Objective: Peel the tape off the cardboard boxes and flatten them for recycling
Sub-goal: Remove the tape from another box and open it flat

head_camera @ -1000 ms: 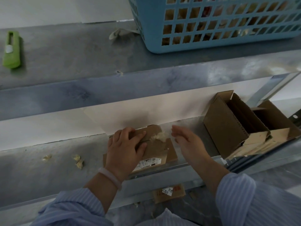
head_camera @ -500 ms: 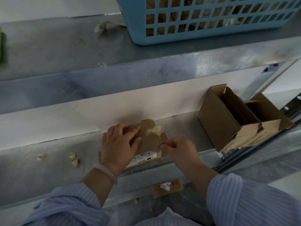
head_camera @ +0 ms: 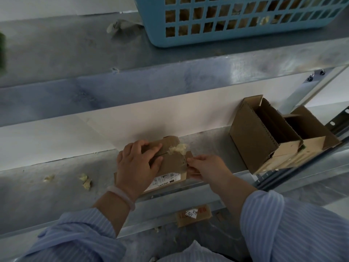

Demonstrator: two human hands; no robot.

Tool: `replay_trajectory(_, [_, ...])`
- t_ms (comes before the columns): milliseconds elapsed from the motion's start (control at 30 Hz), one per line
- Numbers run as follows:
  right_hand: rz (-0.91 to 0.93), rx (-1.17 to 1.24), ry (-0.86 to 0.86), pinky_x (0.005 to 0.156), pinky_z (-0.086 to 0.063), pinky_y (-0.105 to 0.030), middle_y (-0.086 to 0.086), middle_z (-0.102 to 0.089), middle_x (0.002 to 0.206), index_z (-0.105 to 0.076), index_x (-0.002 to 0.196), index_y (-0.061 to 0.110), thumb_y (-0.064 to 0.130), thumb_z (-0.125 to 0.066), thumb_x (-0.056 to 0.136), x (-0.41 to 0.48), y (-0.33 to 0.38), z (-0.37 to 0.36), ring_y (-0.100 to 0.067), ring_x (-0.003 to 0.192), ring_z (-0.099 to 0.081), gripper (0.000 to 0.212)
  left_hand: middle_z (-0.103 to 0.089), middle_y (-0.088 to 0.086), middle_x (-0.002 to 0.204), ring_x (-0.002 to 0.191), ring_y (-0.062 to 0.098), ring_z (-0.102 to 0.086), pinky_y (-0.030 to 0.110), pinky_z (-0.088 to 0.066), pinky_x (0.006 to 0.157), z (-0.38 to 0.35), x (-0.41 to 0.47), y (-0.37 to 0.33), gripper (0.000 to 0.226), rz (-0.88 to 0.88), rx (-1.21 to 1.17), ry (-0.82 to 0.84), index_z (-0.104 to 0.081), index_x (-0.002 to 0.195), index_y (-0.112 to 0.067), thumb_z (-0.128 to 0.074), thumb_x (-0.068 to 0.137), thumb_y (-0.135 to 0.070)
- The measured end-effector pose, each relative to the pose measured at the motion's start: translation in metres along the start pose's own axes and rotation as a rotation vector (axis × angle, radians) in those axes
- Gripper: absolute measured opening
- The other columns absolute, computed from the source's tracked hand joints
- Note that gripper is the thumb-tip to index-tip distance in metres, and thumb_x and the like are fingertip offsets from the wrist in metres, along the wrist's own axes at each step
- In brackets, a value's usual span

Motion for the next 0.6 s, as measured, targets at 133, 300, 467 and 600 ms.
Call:
replay_trajectory(133, [-0.133, 0.063, 0.126, 0.079, -0.059, -0.042, -0.009, -0.058, 0.065, -0.065, 0.083, 0.001, 0.011, -0.062, 0.092, 0.006, 0.004, 0.002, -0.022, 0.07, -0.058, 0.013, -0.053, 0.0, 0.123, 0.113, 0.027, -0.047, 0.044, -0.038, 0.094, 0.001, 0.0, 0.0, 0.056, 0.004, -0.008, -0.006, -0.063, 0.122, -0.038, -0.03, 0.083, -0.063])
replay_trajectory(300, [-0.14, -0.077, 0.151, 0.067, -0.056, -0.032, -0.008, -0.051, 0.068, -0.059, 0.084, 0.003, 0.015, -0.054, 0.097, 0.013, 0.005, 0.0, -0.019, 0.066, -0.054, 0.018, -0.053, -0.001, 0.122, 0.112, 0.025, -0.047, 0.043, -0.039, 0.094, -0.001, 0.0, 0.0, 0.056, 0.01, 0.0, -0.003, -0.063, 0.121, -0.039, -0.031, 0.082, -0.063])
replay_trajectory(467, [-0.089, 0.008, 0.178, 0.071, -0.054, -0.033, -0.011, -0.049, 0.072, -0.058, 0.09, -0.002, 0.011, -0.048, 0.099, 0.016, -0.004, 0.001, -0.021, 0.069, -0.05, 0.018, -0.053, -0.003, 0.123, 0.113, 0.024, -0.047, 0.041, -0.038, 0.094, 0.0, 0.001, 0.0, 0.054, 0.021, 0.006, 0.008, -0.061, 0.122, -0.042, -0.032, 0.082, -0.064])
replay_trajectory(600, [-0.178, 0.305, 0.252, 0.07, -0.051, -0.034, -0.011, -0.052, 0.074, -0.058, 0.092, -0.002, 0.008, -0.049, 0.099, 0.013, -0.011, 0.005, -0.018, 0.066, -0.05, 0.015, -0.052, -0.002, 0.124, 0.115, 0.025, -0.046, 0.042, -0.037, 0.095, -0.003, 0.0, 0.002, 0.04, 0.005, 0.016, 0.013, -0.061, 0.122, -0.043, -0.052, 0.085, -0.056])
Point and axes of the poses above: each hand's wrist, its own x-axis towards the middle knuckle, its own z-axis out of the back of the hand, y = z × x, the point moved 1 cm from there along x, towards the middle knuckle
